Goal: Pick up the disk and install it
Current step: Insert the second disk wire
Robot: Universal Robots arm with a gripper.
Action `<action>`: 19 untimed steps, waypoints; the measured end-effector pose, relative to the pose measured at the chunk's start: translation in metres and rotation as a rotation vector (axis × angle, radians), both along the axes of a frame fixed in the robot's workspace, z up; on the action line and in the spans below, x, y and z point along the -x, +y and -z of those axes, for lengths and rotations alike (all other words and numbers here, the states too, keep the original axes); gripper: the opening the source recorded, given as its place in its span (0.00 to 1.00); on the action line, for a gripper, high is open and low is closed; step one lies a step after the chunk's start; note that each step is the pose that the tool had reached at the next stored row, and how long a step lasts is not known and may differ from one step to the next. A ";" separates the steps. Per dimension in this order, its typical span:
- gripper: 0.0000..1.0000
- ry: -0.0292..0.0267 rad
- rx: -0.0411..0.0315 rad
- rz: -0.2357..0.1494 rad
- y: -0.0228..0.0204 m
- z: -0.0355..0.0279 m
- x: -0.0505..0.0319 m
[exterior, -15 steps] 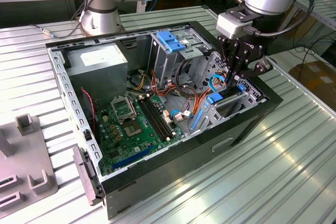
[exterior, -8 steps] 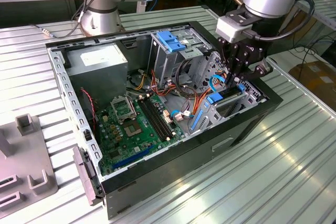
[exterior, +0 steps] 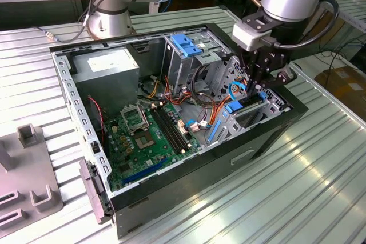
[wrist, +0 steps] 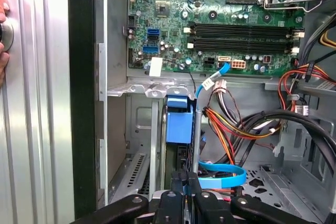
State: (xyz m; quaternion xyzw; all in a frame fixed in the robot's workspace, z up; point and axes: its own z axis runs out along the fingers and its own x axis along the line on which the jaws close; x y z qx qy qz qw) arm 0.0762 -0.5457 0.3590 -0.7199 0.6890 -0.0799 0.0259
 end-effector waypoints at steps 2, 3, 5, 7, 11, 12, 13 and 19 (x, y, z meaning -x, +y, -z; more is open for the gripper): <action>0.16 -0.0054 -0.0007 -0.001 -0.0001 0.0008 0.0013; 0.16 -0.0096 -0.0007 -0.001 -0.0002 0.0017 0.0019; 0.16 -0.0174 -0.0006 -0.001 -0.0002 0.0034 0.0022; 0.16 -0.0248 -0.0005 -0.001 -0.0002 0.0058 0.0024; 0.16 -0.0490 -0.0013 -0.001 -0.0003 0.0073 0.0064; 0.16 -0.0534 -0.0013 -0.001 -0.0002 0.0072 0.0083; 0.16 -0.1075 -0.0044 -0.001 -0.0002 0.0084 0.0166; 0.23 -0.0981 -0.0045 0.000 -0.0002 0.0074 0.0143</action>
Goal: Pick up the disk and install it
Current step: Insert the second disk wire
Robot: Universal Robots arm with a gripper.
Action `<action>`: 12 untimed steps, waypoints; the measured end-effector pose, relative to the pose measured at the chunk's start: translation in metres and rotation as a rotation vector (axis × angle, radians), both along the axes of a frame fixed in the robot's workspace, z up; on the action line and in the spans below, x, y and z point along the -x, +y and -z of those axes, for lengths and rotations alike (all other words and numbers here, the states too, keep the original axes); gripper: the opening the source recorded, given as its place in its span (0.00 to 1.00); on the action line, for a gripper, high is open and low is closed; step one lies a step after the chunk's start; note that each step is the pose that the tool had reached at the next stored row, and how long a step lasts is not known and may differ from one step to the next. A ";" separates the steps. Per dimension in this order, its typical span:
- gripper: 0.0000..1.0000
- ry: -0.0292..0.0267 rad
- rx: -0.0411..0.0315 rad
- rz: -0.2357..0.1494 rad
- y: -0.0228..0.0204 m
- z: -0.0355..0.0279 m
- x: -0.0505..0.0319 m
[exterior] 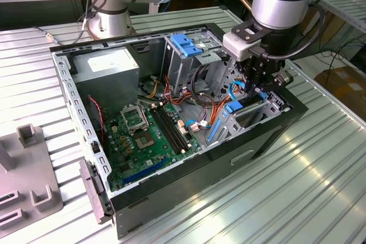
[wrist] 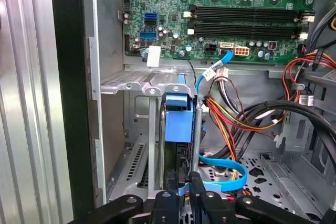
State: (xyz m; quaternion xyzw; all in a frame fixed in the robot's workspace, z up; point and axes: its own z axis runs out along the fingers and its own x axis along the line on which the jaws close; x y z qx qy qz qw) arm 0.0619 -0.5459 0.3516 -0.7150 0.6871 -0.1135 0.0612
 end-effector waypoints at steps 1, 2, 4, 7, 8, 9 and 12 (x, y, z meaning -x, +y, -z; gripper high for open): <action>0.23 0.0012 0.0002 0.000 0.0000 -0.0002 -0.0002; 0.23 0.0032 0.0001 0.000 0.0000 -0.0003 -0.0002; 0.23 0.0106 0.0000 0.000 0.0000 -0.0003 -0.0002; 0.23 0.0333 0.0001 0.000 0.0000 -0.0003 -0.0002; 0.23 0.0409 0.0001 0.000 0.0000 -0.0003 -0.0002; 0.23 0.0555 0.0002 0.000 0.0000 -0.0004 -0.0002; 0.23 0.0857 0.0001 0.001 0.0000 -0.0003 -0.0017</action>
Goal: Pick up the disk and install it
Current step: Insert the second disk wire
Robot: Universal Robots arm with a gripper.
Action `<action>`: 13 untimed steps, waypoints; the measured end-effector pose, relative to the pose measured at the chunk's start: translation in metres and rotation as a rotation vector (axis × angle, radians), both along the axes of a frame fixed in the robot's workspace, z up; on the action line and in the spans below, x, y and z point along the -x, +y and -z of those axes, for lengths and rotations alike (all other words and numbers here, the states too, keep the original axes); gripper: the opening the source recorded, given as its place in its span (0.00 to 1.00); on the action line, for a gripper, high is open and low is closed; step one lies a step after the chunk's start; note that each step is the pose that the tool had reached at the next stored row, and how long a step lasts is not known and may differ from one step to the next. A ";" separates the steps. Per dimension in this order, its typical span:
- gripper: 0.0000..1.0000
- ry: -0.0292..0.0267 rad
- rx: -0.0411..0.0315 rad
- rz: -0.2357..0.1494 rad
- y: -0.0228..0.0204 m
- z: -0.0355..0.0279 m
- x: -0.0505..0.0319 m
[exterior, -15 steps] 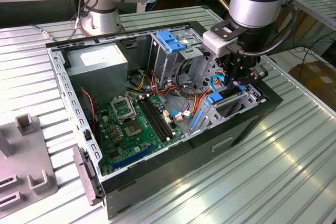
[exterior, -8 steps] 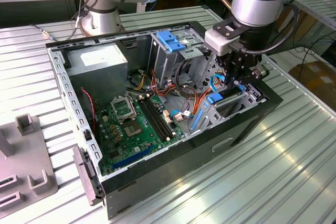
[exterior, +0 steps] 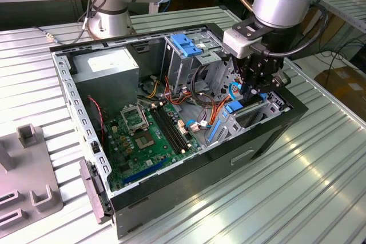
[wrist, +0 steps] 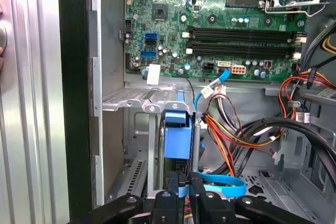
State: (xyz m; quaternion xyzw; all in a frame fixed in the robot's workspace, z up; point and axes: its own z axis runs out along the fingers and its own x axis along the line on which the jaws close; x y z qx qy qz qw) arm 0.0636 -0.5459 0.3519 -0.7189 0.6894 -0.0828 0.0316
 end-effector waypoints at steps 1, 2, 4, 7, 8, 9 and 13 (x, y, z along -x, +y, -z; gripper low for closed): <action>0.23 0.0057 0.0000 0.000 0.0000 0.0000 -0.0017; 0.23 0.0100 0.0000 0.000 0.0000 0.0000 -0.0039; 0.23 0.0141 0.0000 0.000 0.0000 0.0000 -0.0053; 0.22 0.0149 0.0000 0.000 0.0000 0.0000 -0.0058; 0.16 0.0149 0.0000 0.000 0.0000 0.0000 -0.0060; 0.16 0.0149 0.0000 0.000 0.0000 0.0000 -0.0060; 0.16 0.0150 -0.0001 0.004 0.0000 0.0000 -0.0116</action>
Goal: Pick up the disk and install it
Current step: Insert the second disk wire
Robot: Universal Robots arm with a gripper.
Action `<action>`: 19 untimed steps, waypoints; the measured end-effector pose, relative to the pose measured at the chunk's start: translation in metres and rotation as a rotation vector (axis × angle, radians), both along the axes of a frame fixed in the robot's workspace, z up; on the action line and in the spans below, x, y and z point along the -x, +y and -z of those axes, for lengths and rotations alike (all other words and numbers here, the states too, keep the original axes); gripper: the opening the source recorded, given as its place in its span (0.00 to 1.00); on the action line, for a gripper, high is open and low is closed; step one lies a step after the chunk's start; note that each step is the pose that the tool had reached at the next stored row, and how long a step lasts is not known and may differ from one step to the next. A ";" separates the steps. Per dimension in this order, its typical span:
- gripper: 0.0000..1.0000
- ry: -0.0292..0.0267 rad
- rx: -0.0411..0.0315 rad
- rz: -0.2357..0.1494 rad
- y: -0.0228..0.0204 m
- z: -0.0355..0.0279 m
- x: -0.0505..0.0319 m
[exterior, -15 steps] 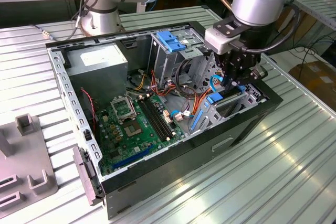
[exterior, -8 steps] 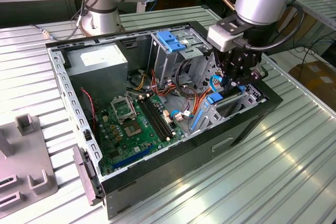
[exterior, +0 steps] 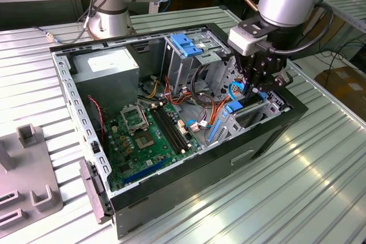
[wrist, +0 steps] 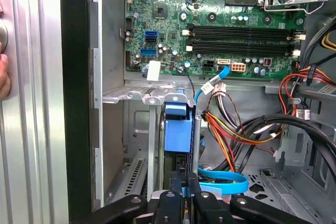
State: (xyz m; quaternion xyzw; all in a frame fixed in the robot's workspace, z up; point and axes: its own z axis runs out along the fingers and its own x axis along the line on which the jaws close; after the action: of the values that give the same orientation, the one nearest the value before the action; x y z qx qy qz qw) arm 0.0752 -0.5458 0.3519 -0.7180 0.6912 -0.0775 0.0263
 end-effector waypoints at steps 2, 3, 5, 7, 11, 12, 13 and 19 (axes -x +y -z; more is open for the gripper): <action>0.16 0.0016 0.0002 0.004 0.0000 -0.0001 -0.0003; 0.16 0.0065 0.0001 0.007 0.0000 0.0001 -0.0004; 0.16 0.0297 0.0001 0.015 0.0000 0.0005 -0.0011; 0.16 0.0310 -0.0001 0.019 0.0000 0.0006 -0.0031; 0.16 0.0310 0.0000 0.020 0.0001 0.0005 -0.0034; 0.16 0.0309 0.0000 0.020 0.0001 0.0005 -0.0035; 0.16 0.0309 0.0000 0.020 0.0002 0.0005 -0.0037; 0.16 0.0332 0.0006 0.025 0.0005 0.0006 -0.0069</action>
State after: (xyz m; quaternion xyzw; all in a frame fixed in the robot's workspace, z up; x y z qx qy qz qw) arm 0.0821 -0.5453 0.3513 -0.7104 0.7005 -0.0661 0.0137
